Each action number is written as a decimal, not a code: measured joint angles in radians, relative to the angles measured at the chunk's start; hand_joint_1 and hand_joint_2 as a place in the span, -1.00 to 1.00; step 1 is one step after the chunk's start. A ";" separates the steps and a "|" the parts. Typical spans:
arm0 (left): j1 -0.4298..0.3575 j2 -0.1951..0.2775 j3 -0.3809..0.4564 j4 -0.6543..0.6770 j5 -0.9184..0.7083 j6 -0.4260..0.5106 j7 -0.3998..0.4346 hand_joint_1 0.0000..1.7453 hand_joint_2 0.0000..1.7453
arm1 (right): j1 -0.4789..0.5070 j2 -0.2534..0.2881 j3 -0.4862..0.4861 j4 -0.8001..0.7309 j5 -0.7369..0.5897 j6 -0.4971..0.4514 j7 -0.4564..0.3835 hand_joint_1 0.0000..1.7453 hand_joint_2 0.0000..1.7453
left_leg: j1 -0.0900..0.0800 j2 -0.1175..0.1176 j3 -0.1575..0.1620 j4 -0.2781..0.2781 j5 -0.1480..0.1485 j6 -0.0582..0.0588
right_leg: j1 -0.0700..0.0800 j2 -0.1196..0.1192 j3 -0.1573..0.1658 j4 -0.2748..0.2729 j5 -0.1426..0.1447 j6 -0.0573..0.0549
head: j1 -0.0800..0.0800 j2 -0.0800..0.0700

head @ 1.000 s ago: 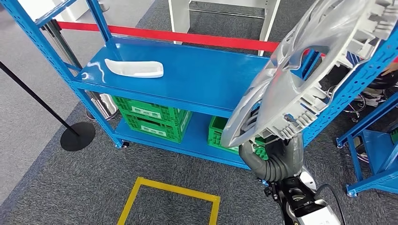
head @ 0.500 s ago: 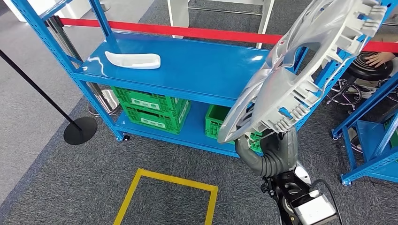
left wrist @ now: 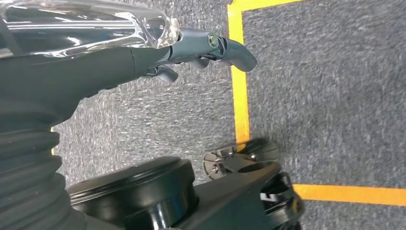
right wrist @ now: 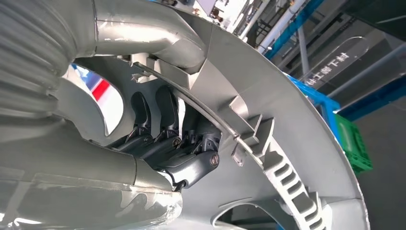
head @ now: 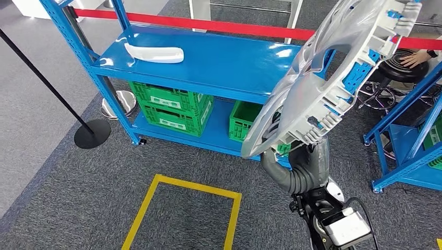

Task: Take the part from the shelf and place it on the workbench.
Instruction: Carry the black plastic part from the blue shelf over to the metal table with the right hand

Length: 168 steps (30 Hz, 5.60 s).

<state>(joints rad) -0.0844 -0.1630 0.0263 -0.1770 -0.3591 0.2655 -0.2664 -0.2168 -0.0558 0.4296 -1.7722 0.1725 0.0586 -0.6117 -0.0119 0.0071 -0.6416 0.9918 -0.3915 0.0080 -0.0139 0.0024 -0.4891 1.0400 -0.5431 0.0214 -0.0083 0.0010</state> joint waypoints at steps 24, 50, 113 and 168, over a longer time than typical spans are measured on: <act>0.000 0.001 0.001 0.000 -0.001 0.001 0.006 -1.00 1.00 | -0.012 0.021 -0.014 0.009 -0.015 0.007 0.004 1.00 1.00 | 0.000 0.000 0.099 -0.048 -0.060 0.025 | -0.003 -0.003 -0.225 0.225 -0.041 0.006 | -0.004 0.000; 0.007 0.003 0.004 -0.002 0.001 0.005 -0.001 -1.00 1.00 | 0.005 0.024 -0.026 0.009 -0.028 -0.004 0.006 1.00 1.00 | 0.010 -0.008 0.179 -0.049 -0.144 -0.004 | -0.001 -0.007 -0.151 -0.028 0.141 -0.009 | -0.005 0.000; 0.015 0.028 0.019 0.000 -0.028 0.017 0.037 -1.00 1.00 | 0.154 0.019 -0.148 -0.144 -0.018 -0.088 -0.060 1.00 1.00 | 0.003 0.017 0.081 -0.021 -0.072 0.011 | -0.005 -0.077 -0.068 0.017 0.013 -0.006 | -0.004 0.000; 0.014 0.023 0.015 0.000 -0.070 0.012 0.076 -1.00 1.00 | 0.212 0.047 -0.218 -0.221 -0.049 -0.072 -0.071 1.00 1.00 | -0.004 0.049 0.042 0.060 -0.091 -0.010 | -0.003 -0.085 -0.068 0.003 0.041 -0.030 | -0.021 0.000</act>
<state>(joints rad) -0.0702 -0.1403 0.0416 -0.1774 -0.4287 0.2775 -0.1899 -0.0053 -0.0090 0.2118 -1.9934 0.1232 -0.0131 -0.6829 -0.0160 0.0564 -0.5996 1.0522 -0.4827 -0.0021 -0.0165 -0.0828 -0.5573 1.0426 -0.5022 -0.0090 -0.0298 0.0011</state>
